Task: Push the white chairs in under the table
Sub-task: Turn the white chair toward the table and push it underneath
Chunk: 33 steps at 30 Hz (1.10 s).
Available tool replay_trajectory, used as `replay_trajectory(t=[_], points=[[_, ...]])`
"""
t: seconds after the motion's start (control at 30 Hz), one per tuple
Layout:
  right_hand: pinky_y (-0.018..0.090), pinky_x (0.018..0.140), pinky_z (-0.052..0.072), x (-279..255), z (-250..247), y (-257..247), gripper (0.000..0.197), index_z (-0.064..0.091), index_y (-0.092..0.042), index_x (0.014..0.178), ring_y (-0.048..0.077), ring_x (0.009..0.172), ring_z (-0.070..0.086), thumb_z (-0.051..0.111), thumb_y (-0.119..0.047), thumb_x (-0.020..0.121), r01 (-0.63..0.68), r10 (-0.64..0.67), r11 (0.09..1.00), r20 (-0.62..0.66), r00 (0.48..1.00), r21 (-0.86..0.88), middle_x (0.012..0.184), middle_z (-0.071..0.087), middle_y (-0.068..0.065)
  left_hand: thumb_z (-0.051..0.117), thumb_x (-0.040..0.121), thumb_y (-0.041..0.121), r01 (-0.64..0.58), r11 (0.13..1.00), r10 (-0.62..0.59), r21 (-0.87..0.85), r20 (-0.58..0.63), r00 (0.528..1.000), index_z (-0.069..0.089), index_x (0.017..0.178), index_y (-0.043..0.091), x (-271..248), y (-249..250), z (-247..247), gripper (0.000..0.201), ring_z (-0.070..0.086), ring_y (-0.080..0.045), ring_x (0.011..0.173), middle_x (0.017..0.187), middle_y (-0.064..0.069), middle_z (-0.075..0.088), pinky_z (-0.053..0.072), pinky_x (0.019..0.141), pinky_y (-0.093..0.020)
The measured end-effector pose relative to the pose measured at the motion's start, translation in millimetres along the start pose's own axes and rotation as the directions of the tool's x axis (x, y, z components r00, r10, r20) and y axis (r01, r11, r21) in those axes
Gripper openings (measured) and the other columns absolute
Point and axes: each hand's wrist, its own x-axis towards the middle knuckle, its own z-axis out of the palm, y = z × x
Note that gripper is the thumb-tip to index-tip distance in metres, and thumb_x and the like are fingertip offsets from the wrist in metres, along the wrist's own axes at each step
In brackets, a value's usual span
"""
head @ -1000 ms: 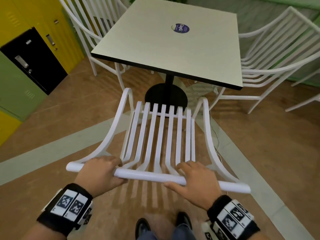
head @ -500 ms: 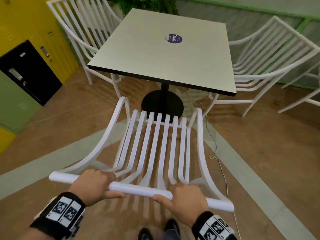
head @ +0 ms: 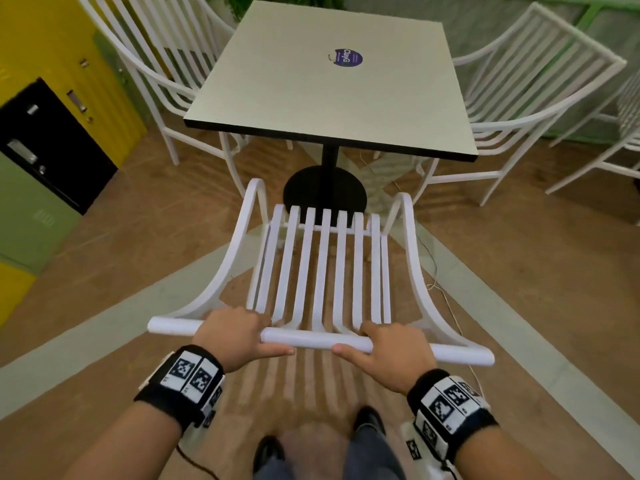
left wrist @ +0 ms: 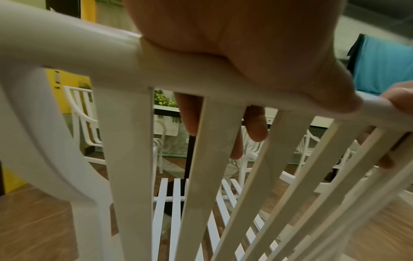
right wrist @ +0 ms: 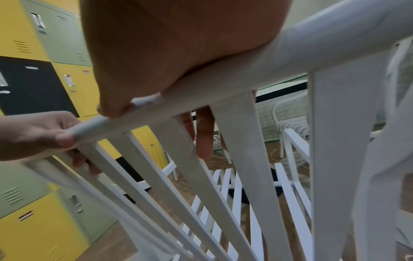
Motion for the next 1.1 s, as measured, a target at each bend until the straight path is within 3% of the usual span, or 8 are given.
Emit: replay_trajectory(t=[0.17,0.3,0.37,0.5,0.7,0.93,1.1], points=[[0.025,0.048,0.040,-3.0,2.3,-14.1,0.072,0.054,-0.029,0.078,0.009,0.057,0.055,0.018,-0.091,0.070,-0.017,0.017,1.000,-0.012,1.000,0.004,0.064,0.059,-0.008,0.001,0.049,0.097,-0.024,1.000,0.024,-0.004,-0.032,0.999,0.057,0.081,0.030,-5.6,-12.8,1.6,0.093,0.055,-0.010,0.059,0.065,0.009,0.057,0.051,0.060,-0.030],[0.029,0.059,0.045,0.2,3.9,-14.3,0.081,0.061,-0.029,0.093,0.012,0.074,0.056,0.012,-0.090,0.072,-0.004,0.002,0.999,-0.045,0.999,-0.052,0.081,0.063,-0.007,0.003,0.053,0.098,0.047,0.996,-0.053,-0.076,-0.081,0.995,0.059,0.103,0.034,-7.6,-15.9,-1.0,0.099,0.053,-0.008,0.062,0.064,0.010,0.051,0.044,0.058,-0.027],[0.031,0.064,0.047,4.3,5.9,-17.0,0.084,0.063,-0.028,0.093,0.013,0.079,0.055,0.011,-0.091,0.071,-0.002,-0.001,0.998,-0.046,0.999,-0.064,0.085,0.062,-0.007,0.000,0.055,0.096,0.091,0.994,-0.096,-0.059,-0.084,0.992,0.059,0.112,0.033,-7.8,-20.0,-4.7,0.104,0.054,-0.009,0.065,0.066,0.010,0.051,0.041,0.057,-0.027],[0.032,0.062,0.050,16.6,2.5,-22.3,0.084,0.062,-0.025,0.078,0.012,0.068,0.054,0.012,-0.092,0.070,-0.015,0.014,0.999,-0.015,1.000,-0.048,0.074,0.059,-0.006,0.003,0.055,0.096,0.126,0.991,-0.128,-0.042,-0.032,0.991,0.062,0.114,0.032,-2.1,-26.3,-13.9,0.105,0.052,-0.008,0.062,0.058,0.010,0.046,0.038,0.055,-0.025],[0.031,0.058,0.053,49.2,-11.7,-20.5,0.084,0.058,-0.023,0.068,0.013,0.056,0.057,0.011,-0.092,0.068,-0.030,0.032,0.993,0.010,0.999,-0.118,0.064,0.060,-0.003,0.002,0.053,0.098,0.106,0.993,-0.111,-0.054,-0.093,0.989,0.064,0.104,0.031,28.2,-44.6,-20.2,0.104,0.058,-0.010,0.066,0.066,0.008,0.059,0.039,0.054,-0.026],[0.028,0.049,0.041,90.4,-26.6,-15.7,0.077,0.044,-0.023,0.054,0.015,0.051,0.053,0.012,-0.091,0.070,-0.067,0.066,0.981,-0.013,0.998,-0.180,0.055,0.053,-0.003,0.005,0.054,0.098,0.102,0.991,-0.112,-0.086,-0.116,0.987,0.064,0.109,0.029,72.0,-65.7,-34.3,0.106,0.058,-0.012,0.068,0.078,0.007,0.068,0.037,0.053,-0.027],[0.028,0.046,0.038,121.8,-35.5,-4.7,0.081,0.046,-0.021,0.053,0.015,0.048,0.051,0.010,-0.091,0.069,-0.079,0.076,0.979,-0.022,0.997,-0.190,0.051,0.050,-0.004,0.005,0.054,0.100,0.106,0.988,-0.119,-0.112,-0.120,0.986,0.064,0.112,0.028,106.4,-77.8,-43.0,0.109,0.063,-0.013,0.073,0.085,0.005,0.072,0.052,0.063,-0.032]])
